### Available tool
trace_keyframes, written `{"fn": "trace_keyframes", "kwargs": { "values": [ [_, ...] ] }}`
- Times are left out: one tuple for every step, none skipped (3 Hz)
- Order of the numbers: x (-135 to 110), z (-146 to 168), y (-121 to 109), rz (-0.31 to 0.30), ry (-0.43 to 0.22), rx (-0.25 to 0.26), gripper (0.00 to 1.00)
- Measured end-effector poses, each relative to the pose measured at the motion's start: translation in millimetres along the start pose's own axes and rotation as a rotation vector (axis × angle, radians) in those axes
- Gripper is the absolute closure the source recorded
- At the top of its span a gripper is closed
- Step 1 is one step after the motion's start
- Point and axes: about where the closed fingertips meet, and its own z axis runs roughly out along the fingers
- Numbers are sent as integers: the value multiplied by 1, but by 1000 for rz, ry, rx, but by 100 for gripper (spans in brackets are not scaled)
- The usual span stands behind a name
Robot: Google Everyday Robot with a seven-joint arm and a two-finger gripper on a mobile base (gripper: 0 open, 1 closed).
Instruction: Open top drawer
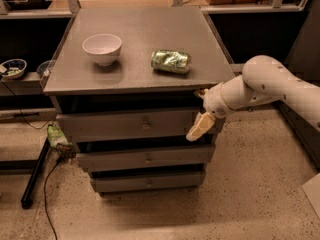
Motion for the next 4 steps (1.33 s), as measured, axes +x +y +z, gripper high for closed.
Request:
{"fn": "trace_keyframes", "kwargs": {
  "values": [
    [2, 11, -4, 6, 24, -8, 0],
    [-2, 7, -6, -26, 34, 0, 0],
    [3, 12, -2, -13, 33, -14, 0],
    [24, 30, 12, 37, 31, -69, 0]
  ]
}}
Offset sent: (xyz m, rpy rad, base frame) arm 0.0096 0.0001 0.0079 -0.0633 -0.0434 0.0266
